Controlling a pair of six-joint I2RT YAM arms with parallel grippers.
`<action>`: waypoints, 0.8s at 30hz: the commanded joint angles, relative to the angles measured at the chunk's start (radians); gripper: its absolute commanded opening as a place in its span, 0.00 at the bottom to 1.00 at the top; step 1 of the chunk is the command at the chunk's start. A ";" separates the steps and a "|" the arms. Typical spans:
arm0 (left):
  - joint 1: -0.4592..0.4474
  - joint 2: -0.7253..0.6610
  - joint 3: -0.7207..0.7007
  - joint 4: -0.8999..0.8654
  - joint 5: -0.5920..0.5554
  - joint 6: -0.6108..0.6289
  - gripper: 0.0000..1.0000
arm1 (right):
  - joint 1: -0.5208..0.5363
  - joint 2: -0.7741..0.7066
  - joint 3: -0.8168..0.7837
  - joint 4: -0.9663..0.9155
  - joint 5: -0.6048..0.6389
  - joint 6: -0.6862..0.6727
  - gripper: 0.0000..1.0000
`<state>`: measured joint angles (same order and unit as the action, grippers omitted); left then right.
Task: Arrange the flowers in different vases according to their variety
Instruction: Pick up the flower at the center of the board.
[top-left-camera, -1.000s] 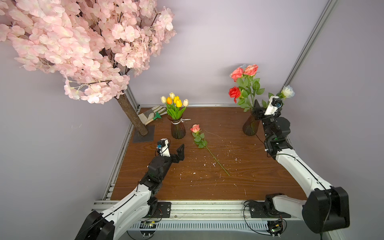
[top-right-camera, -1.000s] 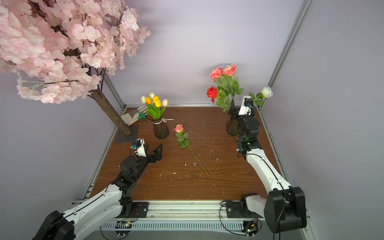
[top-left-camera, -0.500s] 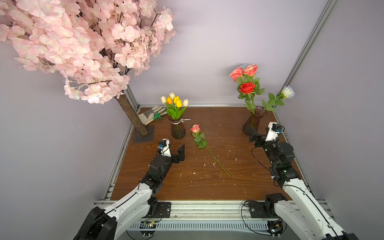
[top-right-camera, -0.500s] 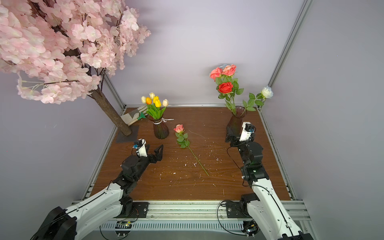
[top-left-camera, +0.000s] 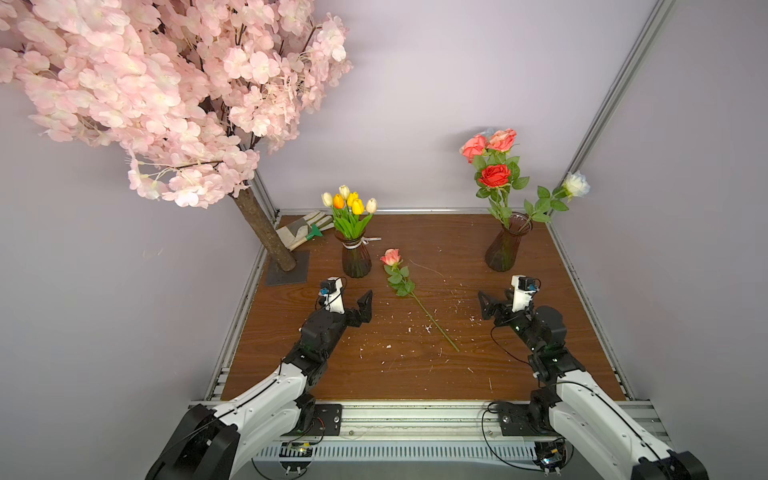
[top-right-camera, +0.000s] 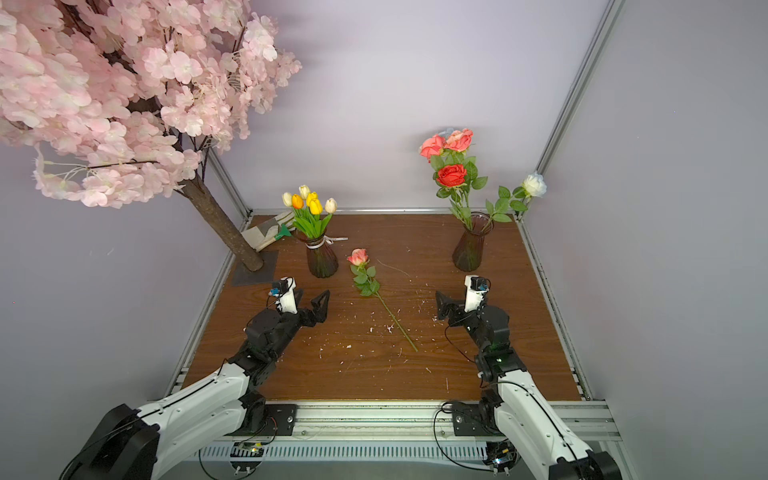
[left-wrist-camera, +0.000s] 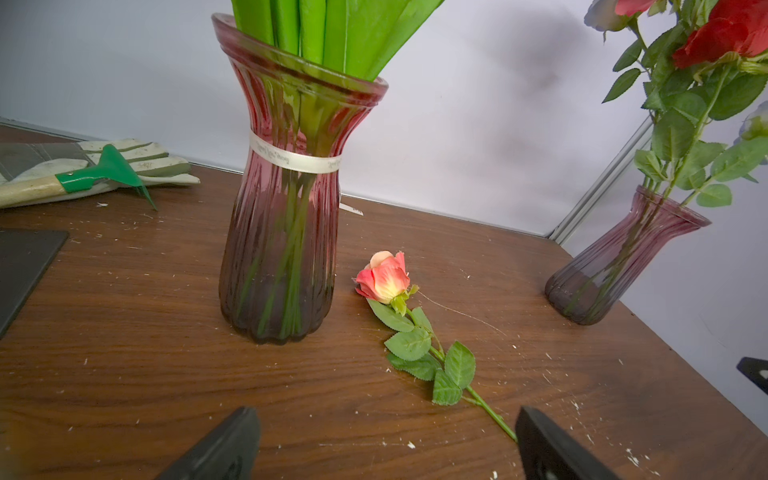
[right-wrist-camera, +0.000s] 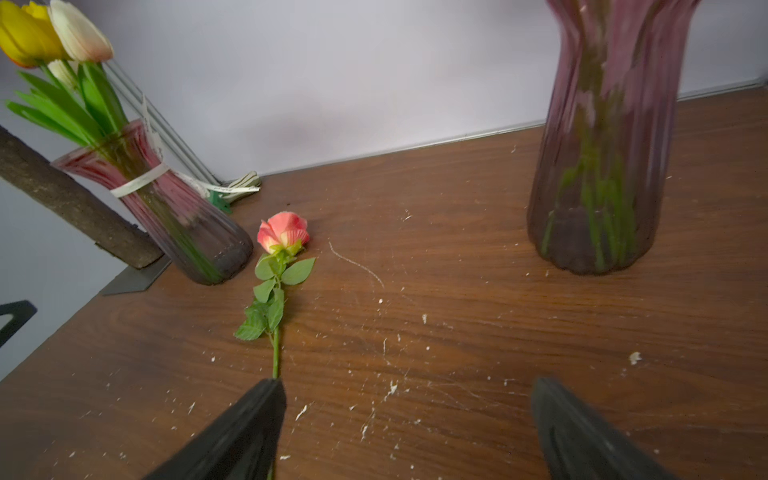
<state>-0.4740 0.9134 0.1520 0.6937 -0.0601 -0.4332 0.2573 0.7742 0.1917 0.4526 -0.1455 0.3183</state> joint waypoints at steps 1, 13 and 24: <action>-0.009 0.010 0.016 0.033 0.011 0.008 1.00 | 0.055 0.040 0.027 0.119 -0.025 -0.012 1.00; -0.008 0.041 0.034 -0.015 -0.092 -0.028 1.00 | 0.256 0.279 0.143 0.064 0.032 -0.106 1.00; -0.003 -0.032 -0.015 -0.018 -0.202 -0.071 0.99 | 0.369 0.507 0.321 -0.113 0.092 -0.133 0.99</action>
<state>-0.4740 0.8982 0.1539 0.6750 -0.2134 -0.4839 0.6025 1.2423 0.4545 0.4007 -0.0837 0.2081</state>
